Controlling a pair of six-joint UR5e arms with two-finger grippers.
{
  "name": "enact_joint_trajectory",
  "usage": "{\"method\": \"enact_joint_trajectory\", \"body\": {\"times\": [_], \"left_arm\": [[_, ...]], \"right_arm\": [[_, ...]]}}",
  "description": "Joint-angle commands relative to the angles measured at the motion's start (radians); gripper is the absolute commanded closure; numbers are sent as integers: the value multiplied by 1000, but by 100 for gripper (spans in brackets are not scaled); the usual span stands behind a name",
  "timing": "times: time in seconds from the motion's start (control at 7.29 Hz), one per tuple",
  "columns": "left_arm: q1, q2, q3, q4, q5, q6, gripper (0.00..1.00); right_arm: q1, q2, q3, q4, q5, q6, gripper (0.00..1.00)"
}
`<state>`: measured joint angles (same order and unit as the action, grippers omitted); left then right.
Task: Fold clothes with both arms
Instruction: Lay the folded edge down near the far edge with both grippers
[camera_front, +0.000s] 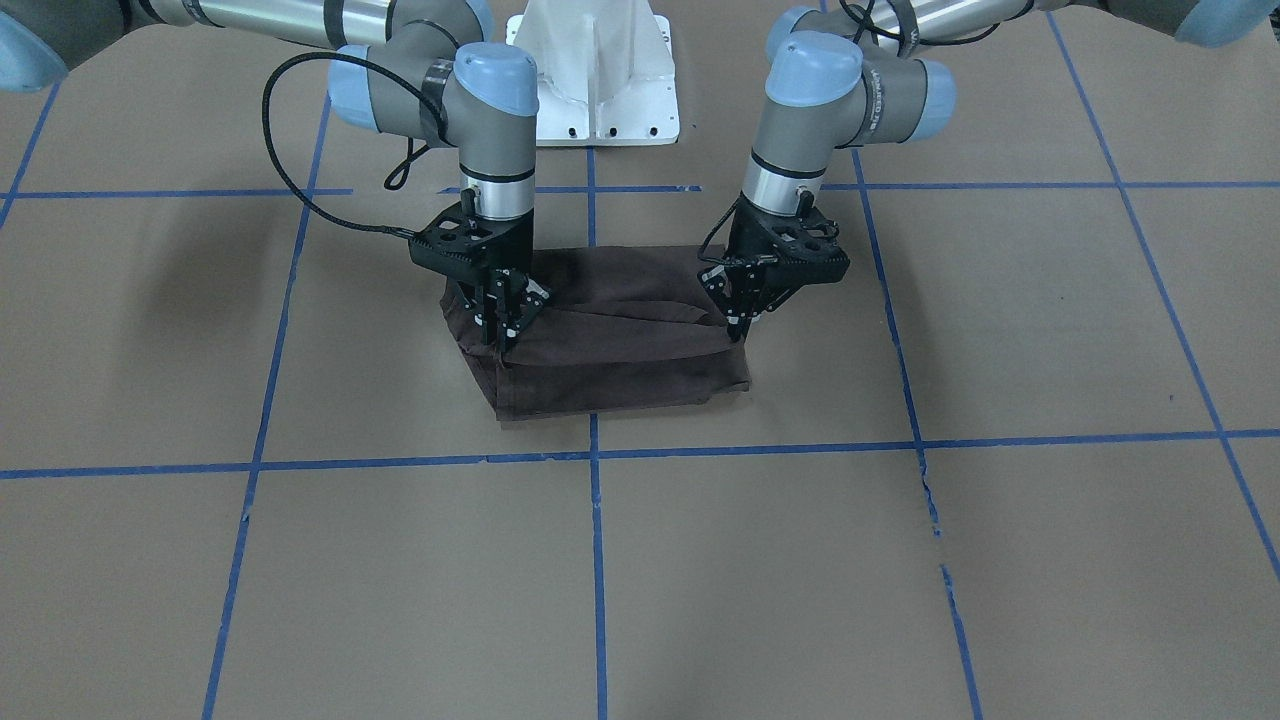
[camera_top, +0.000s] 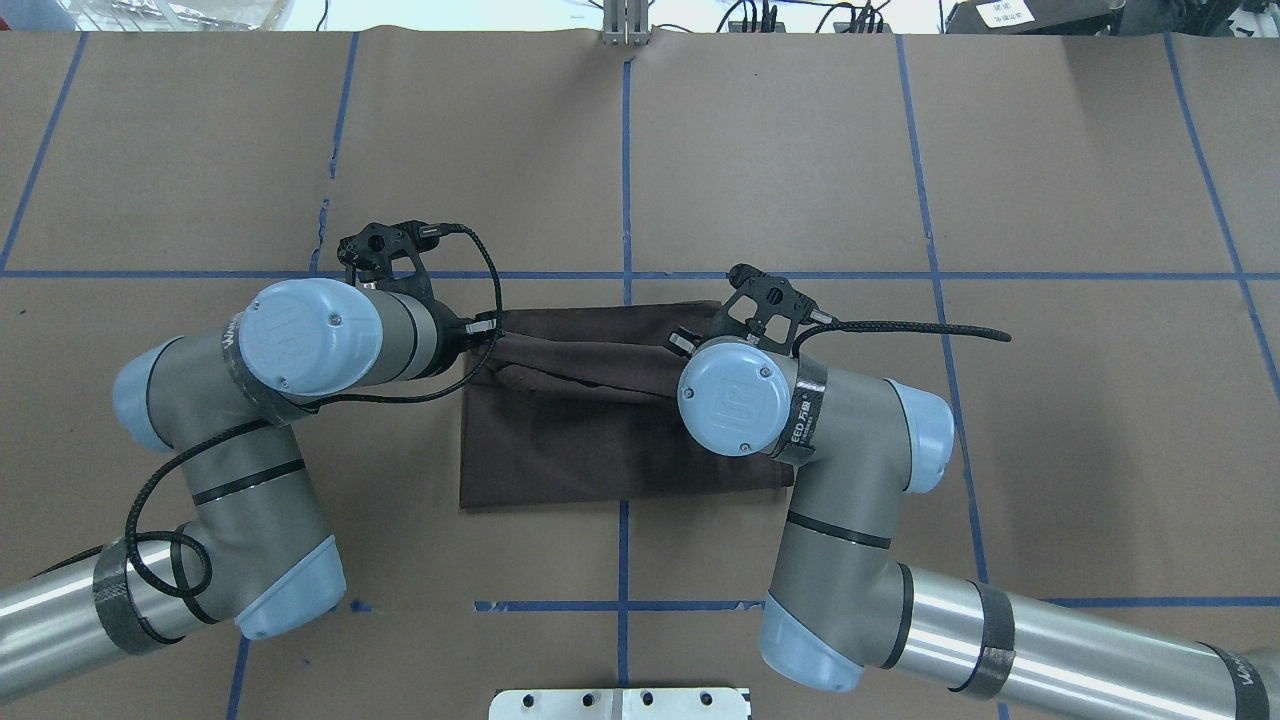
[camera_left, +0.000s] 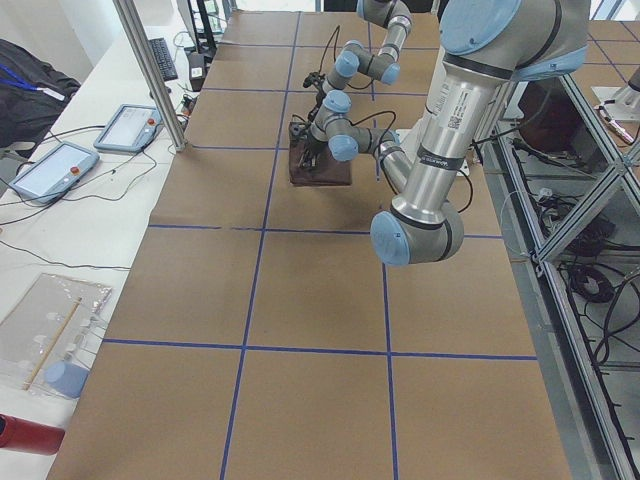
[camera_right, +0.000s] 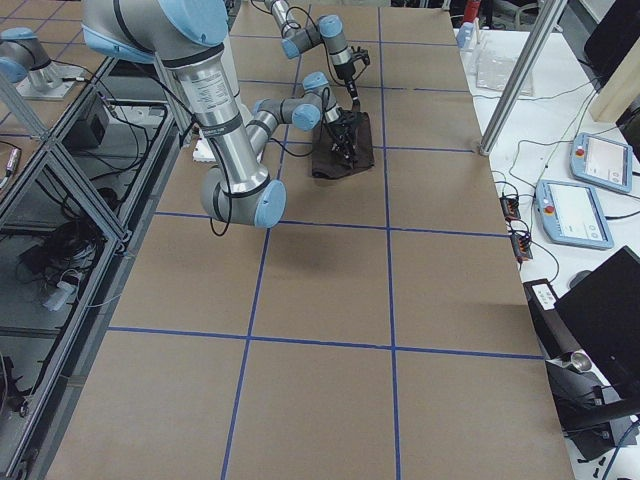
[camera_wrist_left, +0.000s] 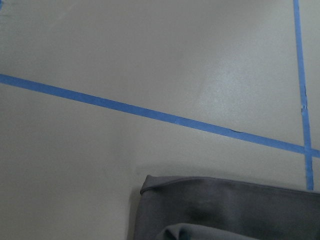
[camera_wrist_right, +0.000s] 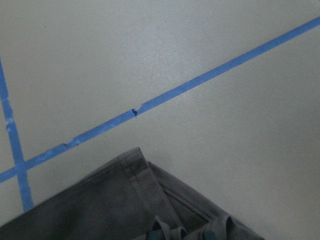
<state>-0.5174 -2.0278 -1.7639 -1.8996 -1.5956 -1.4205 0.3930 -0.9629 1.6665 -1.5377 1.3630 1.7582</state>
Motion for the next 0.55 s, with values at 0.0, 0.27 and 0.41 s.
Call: {"method": "enact_joint_trajectory", "body": {"times": [0.0, 0.27, 0.41], "left_arm": [[-16, 1, -6, -4, -18, 116, 0], [-79, 35, -31, -35, -154, 256, 0], [-82, 41, -31, -36, -153, 256, 0]], "right_arm": [[18, 9, 5, 4, 33, -116, 0], [13, 24, 57, -7, 82, -132, 0], [-11, 26, 59, -8, 74, -138, 0]]}}
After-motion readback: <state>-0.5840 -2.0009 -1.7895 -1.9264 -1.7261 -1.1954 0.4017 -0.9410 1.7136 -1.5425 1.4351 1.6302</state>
